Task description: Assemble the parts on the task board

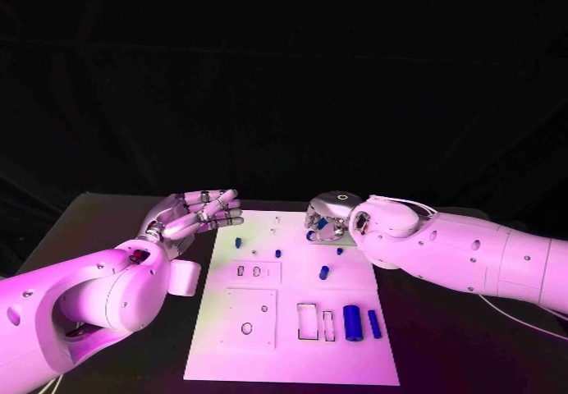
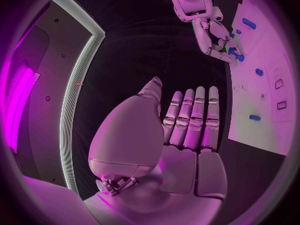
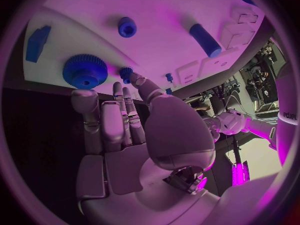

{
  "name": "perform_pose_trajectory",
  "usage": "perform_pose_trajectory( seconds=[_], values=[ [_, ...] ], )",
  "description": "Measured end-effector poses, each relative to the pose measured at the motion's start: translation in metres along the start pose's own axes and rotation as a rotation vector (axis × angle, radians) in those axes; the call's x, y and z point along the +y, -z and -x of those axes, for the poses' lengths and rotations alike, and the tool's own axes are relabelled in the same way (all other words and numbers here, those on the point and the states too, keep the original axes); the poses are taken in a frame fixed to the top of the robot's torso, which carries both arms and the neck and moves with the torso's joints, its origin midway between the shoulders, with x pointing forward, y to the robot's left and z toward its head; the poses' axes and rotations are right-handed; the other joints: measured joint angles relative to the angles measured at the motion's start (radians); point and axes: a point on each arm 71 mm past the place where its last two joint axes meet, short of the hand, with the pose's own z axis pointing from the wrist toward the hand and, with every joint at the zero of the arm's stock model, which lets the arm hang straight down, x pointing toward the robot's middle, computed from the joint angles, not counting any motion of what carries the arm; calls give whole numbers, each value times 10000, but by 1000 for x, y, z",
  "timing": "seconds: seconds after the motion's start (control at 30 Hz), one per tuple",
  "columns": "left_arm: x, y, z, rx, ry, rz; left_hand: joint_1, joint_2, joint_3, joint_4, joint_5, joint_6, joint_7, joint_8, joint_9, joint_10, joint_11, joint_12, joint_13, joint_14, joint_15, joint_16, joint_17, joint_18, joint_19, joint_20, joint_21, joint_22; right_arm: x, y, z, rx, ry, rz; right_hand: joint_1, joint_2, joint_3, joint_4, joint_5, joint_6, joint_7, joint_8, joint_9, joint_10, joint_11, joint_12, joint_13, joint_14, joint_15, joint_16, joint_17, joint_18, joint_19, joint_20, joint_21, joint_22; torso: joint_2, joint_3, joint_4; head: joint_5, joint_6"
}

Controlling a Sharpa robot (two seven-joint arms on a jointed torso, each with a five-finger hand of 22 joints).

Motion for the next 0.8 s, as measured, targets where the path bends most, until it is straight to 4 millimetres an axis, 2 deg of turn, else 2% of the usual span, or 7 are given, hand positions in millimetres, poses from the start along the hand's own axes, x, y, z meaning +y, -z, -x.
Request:
perform_pose_trajectory(
  seconds=[0.17, 0.23, 0.5, 0.6, 0.8],
  values=[
    [0, 0, 0, 7, 1, 14, 0, 0, 0, 0, 0, 0, 0, 0, 1, 0, 0, 0, 0, 0, 0, 0, 0, -4, 0, 0, 0, 0, 0, 0, -1, 120, 22, 12, 41, -41, 110, 55, 0, 122, -16, 0, 29, 94, -19, 24, -1, 0, 0, 289, 283, -1, 85, -17, 259, 372, 7, 0, 13, -15, -16],
    [0, 0, 0, 10, 1, 19, 0, 0, 0, 0, 0, 0, 0, 0, 1, 0, 0, 0, 0, 0, 0, 0, 1, -5, 0, 0, 0, -1, 1, -1, -1, 173, 25, 35, 41, -41, 210, 96, 0, 206, -59, 0, 46, 203, -57, 62, 1, 0, 0, 450, 456, -159, 186, -17, 426, 600, 11, -2, 19, -17, -22],
    [0, 0, 0, 42, 12, 35, 39, 39, 1, 0, 0, 0, -1, -37, 1, 0, 0, 0, 1, 0, 0, 0, 1, -8, 0, 0, 0, -1, 2, -2, -3, 359, 20, 87, 79, -79, 437, 161, -62, 364, -117, 54, 84, 399, -143, 76, 13, -1, 0, 670, 670, -159, 274, -34, 669, 1006, 23, -7, 33, -8, -25],
    [0, 0, 1, 49, 16, 39, 39, 39, 1, 0, 0, 0, -1, -37, 1, 0, 0, 0, 0, 0, -1, 0, 1, -8, 0, 0, 0, -1, 1, -3, -3, 381, 23, 81, 79, -79, 519, 160, -89, 395, -86, 58, 96, 434, -109, 76, 13, -1, 0, 698, 702, -159, 274, -34, 719, 1074, 28, -12, 38, -17, -22],
    [0, 0, 1, 71, 29, 44, 39, 39, 1, 0, 0, 0, -1, -37, 2, -19, 18, 0, 1, -10, 9, 0, 2, -9, 0, 0, 0, -2, 0, -3, -3, 415, 30, 65, 134, -128, 682, 180, -179, 554, -162, 61, 131, 617, -184, 130, 0, 35, -38, 791, 783, -158, 330, -89, 934, 1345, 34, -13, 57, -42, -54]
  ],
)
